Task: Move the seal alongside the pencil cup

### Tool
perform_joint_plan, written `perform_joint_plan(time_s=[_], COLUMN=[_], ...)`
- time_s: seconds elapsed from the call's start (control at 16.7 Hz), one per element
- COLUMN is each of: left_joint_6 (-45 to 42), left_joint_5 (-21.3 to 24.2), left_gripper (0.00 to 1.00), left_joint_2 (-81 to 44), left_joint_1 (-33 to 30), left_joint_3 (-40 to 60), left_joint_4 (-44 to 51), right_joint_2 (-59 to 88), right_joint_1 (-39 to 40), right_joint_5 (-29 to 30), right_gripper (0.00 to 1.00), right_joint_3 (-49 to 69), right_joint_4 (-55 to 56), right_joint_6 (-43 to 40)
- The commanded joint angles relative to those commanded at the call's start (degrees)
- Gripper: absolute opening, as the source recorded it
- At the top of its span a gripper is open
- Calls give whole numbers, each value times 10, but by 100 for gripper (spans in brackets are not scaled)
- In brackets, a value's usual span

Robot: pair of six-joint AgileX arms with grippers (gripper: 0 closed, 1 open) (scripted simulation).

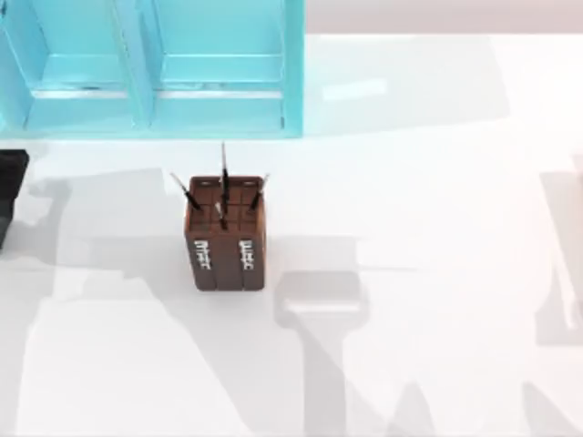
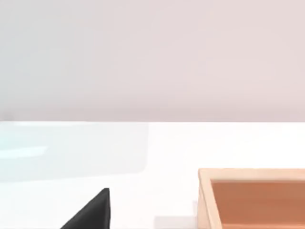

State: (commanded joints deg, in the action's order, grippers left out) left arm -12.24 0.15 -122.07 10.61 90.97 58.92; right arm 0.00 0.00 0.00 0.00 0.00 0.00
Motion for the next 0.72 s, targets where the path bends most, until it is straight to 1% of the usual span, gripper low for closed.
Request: perform_joint_plan(time_s=[0.18,0.72], left_joint_6=[0,0], left_joint_5=[0,0], left_gripper=[100,32], left_joint_2=[0,0], left_joint_1=[0,0], left_joint_3=[0,0], left_joint_4=[0,0], right_joint_2=[0,0], right_joint_1=[0,0], right_joint_5=[0,0], right_gripper=[100,100], right_joint_3=[0,0], right_joint_4=[0,0], right_joint_6=[0,0])
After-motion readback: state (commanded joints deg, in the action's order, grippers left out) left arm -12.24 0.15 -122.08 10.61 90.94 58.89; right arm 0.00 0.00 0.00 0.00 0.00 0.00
